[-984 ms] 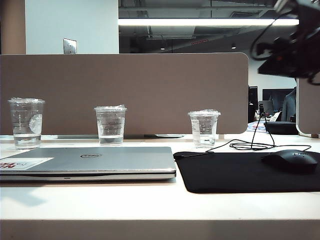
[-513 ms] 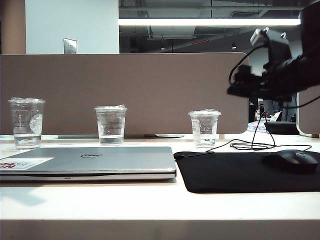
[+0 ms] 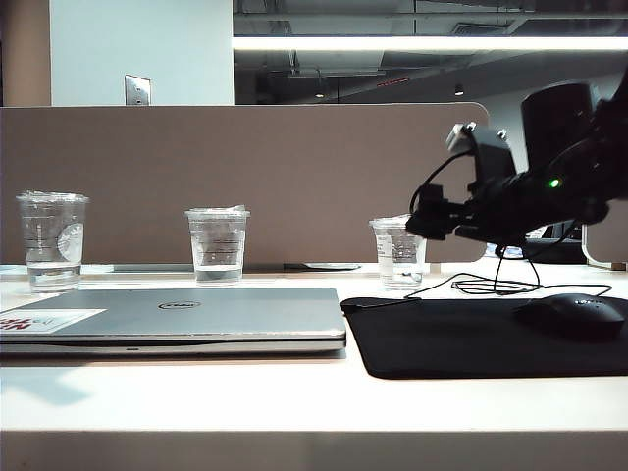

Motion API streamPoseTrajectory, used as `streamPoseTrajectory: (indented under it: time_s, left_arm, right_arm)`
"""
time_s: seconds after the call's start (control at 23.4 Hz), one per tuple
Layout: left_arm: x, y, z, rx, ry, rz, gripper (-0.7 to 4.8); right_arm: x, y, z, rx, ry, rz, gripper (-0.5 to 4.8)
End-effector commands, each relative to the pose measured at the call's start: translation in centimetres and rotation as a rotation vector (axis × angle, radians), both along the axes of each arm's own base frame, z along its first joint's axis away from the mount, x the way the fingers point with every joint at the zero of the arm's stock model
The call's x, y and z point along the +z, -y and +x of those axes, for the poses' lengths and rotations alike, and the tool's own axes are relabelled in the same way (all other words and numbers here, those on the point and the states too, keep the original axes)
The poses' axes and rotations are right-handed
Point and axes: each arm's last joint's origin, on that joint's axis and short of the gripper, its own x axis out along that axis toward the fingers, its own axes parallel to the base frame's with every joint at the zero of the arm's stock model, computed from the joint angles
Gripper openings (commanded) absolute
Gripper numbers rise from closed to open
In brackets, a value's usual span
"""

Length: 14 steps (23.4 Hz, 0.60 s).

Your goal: Pick up the coffee cup on the right and place it on the right side of the laptop.

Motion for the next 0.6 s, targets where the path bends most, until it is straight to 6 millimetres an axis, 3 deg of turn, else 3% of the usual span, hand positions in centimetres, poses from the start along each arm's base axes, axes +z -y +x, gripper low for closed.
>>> streamPoseTrajectory:
  time_s: [0.04,0.6]
  left_arm:
    - [0.3,0.0,0.0,-0.008,0.014,-0.005,-0.06]
    - [0.3,0.0,0.0,-0.008,0.014,-0.005,-0.06]
  right_arm:
    - [0.0,-0.5,2.3,0.005,0.049,0.009,4.79]
    - [-1.4,-1.7,6.9,0.001,0.067,0.01,4.79]
